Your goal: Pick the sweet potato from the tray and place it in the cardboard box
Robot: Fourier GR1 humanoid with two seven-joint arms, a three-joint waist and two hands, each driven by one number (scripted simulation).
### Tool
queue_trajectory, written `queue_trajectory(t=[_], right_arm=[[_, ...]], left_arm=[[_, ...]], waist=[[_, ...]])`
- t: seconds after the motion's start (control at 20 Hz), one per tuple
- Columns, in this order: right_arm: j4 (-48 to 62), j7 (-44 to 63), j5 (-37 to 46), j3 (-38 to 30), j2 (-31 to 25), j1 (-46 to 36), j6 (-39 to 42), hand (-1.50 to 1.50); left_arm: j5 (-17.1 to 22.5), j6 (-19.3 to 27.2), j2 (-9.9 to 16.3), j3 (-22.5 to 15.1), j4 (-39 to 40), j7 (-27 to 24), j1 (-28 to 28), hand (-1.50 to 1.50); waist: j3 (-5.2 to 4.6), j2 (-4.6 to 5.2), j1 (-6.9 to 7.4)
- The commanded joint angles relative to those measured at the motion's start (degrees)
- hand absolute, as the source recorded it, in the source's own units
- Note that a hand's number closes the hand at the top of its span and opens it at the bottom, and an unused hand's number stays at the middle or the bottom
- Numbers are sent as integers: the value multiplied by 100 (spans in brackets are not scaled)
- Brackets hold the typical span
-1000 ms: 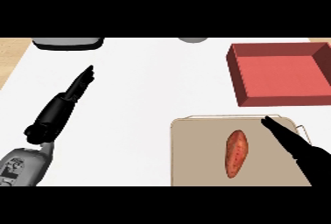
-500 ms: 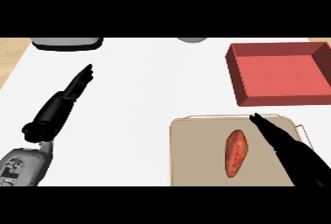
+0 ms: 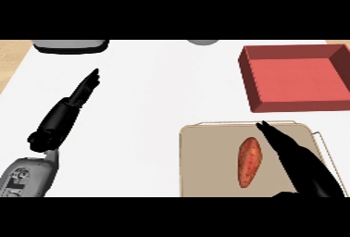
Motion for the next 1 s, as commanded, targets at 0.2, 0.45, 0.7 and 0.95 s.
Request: queue_trajectory(t=[0.2, 0.45, 0.7, 0.95], right_arm=[[592, -351, 104, -147, 520, -268, 243, -150], [816, -394, 765, 116, 702, 23, -43, -150], [1678, -1156, 828, -378, 603, -139, -251, -150], [1294, -838, 932, -231, 975, -40, 85, -150]], left_arm=[[-174, -253, -250, 202, -19, 91, 109, 0], [-419, -181, -457, 9, -761, 408, 361, 0], [-420, -407, -401, 338, -359, 23, 414, 0], [-538, -508, -597, 413, -338, 478, -47, 0]], waist=[[-1, 0, 15], [0, -8, 26], [0, 0, 21], [-1, -2, -3]])
